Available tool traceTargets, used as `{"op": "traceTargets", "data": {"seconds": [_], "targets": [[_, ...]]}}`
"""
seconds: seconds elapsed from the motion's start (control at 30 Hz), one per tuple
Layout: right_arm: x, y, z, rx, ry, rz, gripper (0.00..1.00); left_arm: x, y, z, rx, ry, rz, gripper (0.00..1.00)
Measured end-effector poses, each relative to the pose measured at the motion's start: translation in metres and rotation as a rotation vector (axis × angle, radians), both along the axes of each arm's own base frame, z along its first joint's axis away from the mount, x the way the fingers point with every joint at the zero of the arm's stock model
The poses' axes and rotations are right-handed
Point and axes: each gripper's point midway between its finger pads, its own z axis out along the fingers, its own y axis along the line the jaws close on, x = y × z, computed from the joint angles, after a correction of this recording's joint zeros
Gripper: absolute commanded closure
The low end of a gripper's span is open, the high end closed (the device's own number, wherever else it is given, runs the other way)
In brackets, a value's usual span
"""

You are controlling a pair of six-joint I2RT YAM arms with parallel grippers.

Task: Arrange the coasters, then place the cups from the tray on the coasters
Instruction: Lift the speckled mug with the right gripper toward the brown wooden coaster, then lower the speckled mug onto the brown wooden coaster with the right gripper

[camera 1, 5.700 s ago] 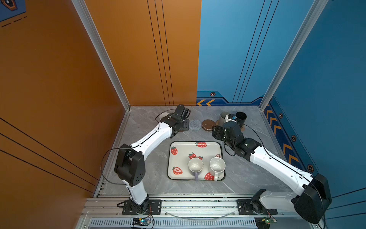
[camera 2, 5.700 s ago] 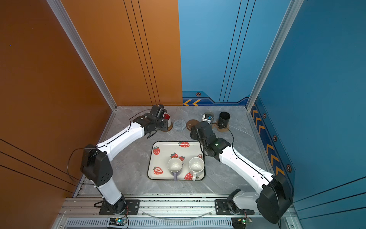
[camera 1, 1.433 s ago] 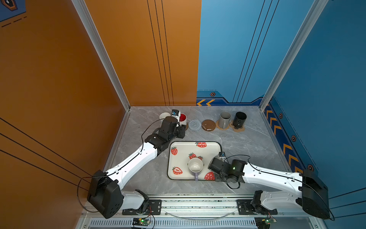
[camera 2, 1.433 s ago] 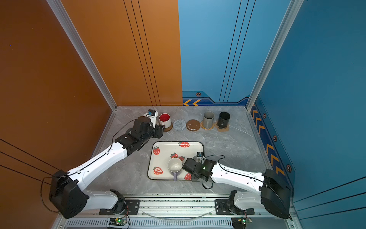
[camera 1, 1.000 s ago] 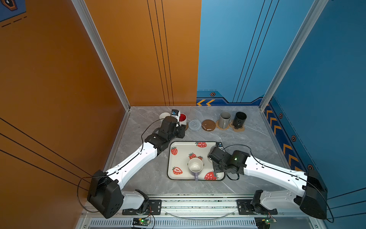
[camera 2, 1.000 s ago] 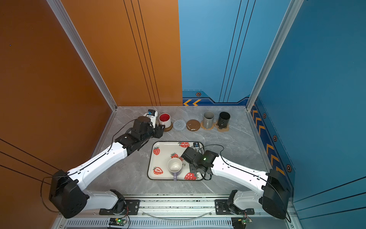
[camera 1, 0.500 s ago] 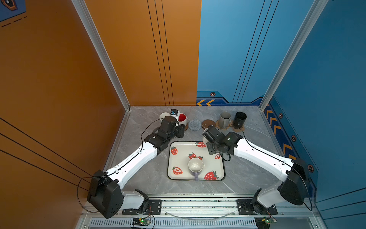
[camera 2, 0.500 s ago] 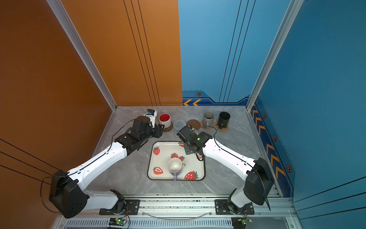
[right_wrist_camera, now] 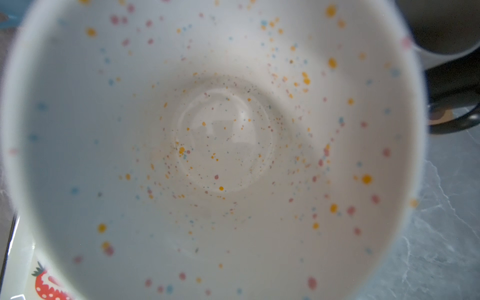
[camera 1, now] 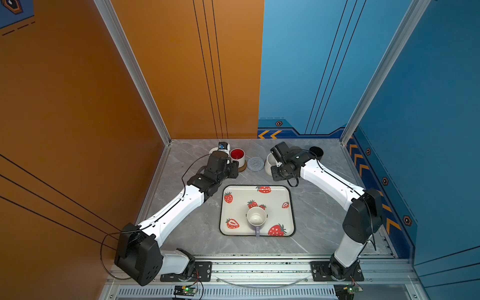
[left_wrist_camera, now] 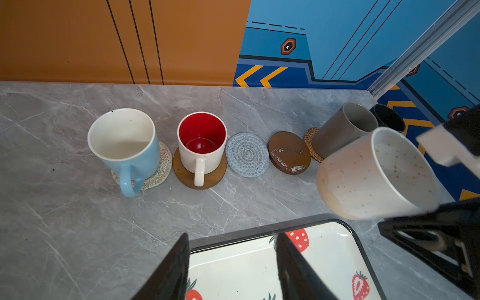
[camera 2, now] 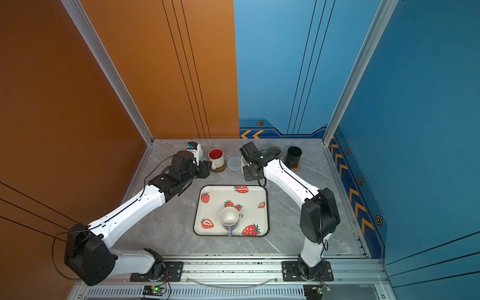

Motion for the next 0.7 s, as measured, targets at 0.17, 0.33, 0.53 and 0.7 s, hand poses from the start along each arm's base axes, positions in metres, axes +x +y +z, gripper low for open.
{"op": "traceTargets", "data": {"seconds": [0.17,0.33,0.53,0.7], "targets": [[0.025,-0.002,-0.003,0.017,0.008,-0.011,1.00,0.000,0.001,0.000,-0.010,0.005,0.008,0.46],[0.051,-0.002,-0.012,0.028,0.024,-0.029,1.00,0.000,0.001,-0.001,-0.010,0.006,0.010,0.46],[0.071,0.000,-0.032,0.026,0.058,-0.043,1.00,0.001,0.003,-0.001,-0.015,0.007,0.017,0.46],[0.076,0.003,-0.048,0.015,0.087,-0.043,1.00,0.001,0.003,-0.001,-0.015,0.008,0.018,0.46]]}}
